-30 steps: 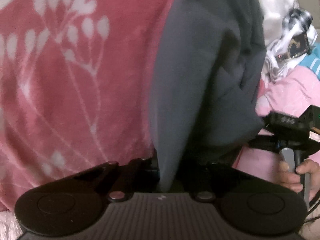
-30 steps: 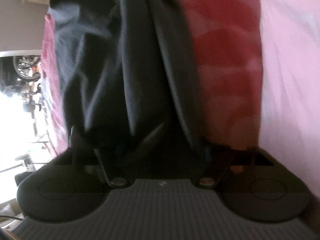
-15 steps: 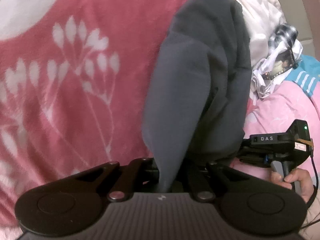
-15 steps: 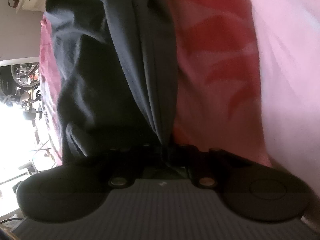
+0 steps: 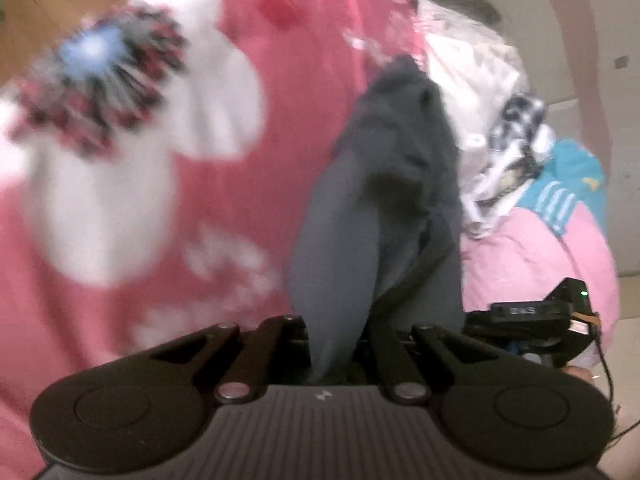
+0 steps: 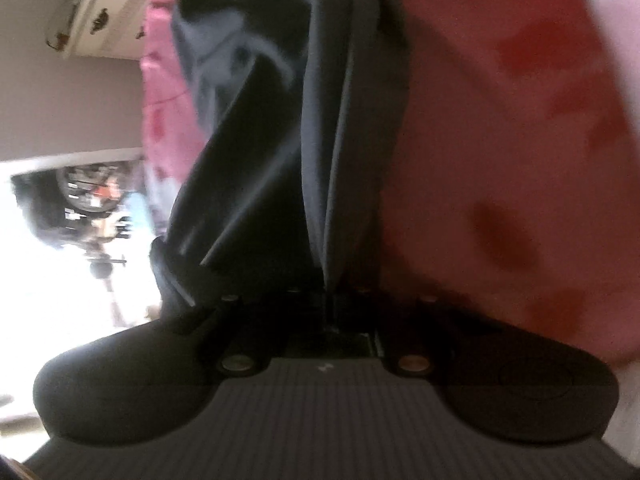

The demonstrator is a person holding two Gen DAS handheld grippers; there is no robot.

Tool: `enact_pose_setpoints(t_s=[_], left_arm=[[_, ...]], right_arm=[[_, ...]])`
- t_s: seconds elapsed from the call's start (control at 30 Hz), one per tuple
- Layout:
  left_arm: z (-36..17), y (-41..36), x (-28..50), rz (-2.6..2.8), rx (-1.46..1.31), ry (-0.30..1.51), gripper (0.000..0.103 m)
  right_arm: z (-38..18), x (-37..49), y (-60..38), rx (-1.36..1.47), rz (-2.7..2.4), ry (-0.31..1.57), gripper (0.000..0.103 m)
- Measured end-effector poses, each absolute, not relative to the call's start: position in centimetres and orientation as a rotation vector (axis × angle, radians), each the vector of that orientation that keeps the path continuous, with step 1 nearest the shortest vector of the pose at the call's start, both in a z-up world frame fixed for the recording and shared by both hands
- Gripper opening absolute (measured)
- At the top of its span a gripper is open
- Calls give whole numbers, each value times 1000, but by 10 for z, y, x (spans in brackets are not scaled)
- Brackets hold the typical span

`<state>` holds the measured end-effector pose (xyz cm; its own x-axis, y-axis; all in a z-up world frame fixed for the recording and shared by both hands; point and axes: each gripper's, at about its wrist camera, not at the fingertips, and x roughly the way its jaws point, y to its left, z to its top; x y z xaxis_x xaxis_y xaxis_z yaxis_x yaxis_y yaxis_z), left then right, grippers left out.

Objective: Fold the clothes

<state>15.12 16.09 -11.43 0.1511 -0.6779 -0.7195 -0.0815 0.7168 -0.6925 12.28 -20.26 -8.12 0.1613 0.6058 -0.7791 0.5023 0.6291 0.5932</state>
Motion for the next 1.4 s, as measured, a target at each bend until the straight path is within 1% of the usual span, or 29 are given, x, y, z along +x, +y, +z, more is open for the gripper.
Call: enact_pose_setpoints(t_s=[0.1, 0.2, 0.27, 0.53, 0.57, 0.6, 0.63, 0.67, 0.7, 0.73, 0.77, 0.8, 0.83, 1.0, 1.1, 1.17, 1.27, 1.33, 1.4], left_arm=[[-112, 188, 153, -418, -649, 1422, 3], [-110, 197, 153, -355, -595, 1440, 3], [-110, 210, 145, -309, -546, 1469, 3], [-119, 207, 136, -242, -395, 1525, 3], [-118, 207, 136, -240, -390, 1522, 4], [-118, 207, 135, -238, -385, 1520, 5], [-117, 208, 135, -237, -380, 1517, 10], [-117, 208, 134, -235, -375, 1515, 20], [-114, 210, 133, -225, -377, 1509, 26], [-109, 214, 131, -211, -380, 1496, 34], [-103, 218, 129, -198, -381, 1481, 40], [-96, 224, 127, -176, -383, 1468, 43], [-89, 230, 125, -150, -386, 1458, 47], [-47, 251, 135, 4, -386, 1362, 49], [-22, 245, 158, 53, -360, 1252, 49], [-8, 232, 181, 31, -346, 1186, 52], [0, 185, 229, -87, -339, 1125, 55], [-5, 140, 260, -204, -338, 1122, 56], [-11, 89, 289, -327, -326, 1122, 58]], right_arm=[[-92, 126, -187, 1065, 169, 1513, 1], [-100, 132, -169, 1115, 256, 1559, 1], [-105, 134, -156, 1109, 318, 1585, 1], [-128, 149, -125, 1031, 442, 1651, 1], [-130, 149, -127, 1014, 438, 1655, 2], [-130, 150, -128, 976, 432, 1661, 5], [-131, 151, -130, 939, 425, 1666, 5], [-128, 151, -133, 909, 426, 1667, 8], [-123, 151, -139, 887, 434, 1663, 19], [-118, 152, -144, 864, 441, 1659, 28], [-111, 151, -153, 850, 441, 1647, 48], [-102, 150, -164, 841, 436, 1626, 56], [-93, 150, -175, 825, 429, 1603, 57], [-48, 161, -237, 694, 348, 1449, 57], [-33, 193, -265, 602, 275, 1310, 57], [-31, 211, -286, 567, 234, 1220, 57], [-42, 228, -304, 537, 220, 1156, 56], [-53, 249, -299, 507, 230, 1143, 56], [-72, 274, -270, 451, 239, 1137, 56]])
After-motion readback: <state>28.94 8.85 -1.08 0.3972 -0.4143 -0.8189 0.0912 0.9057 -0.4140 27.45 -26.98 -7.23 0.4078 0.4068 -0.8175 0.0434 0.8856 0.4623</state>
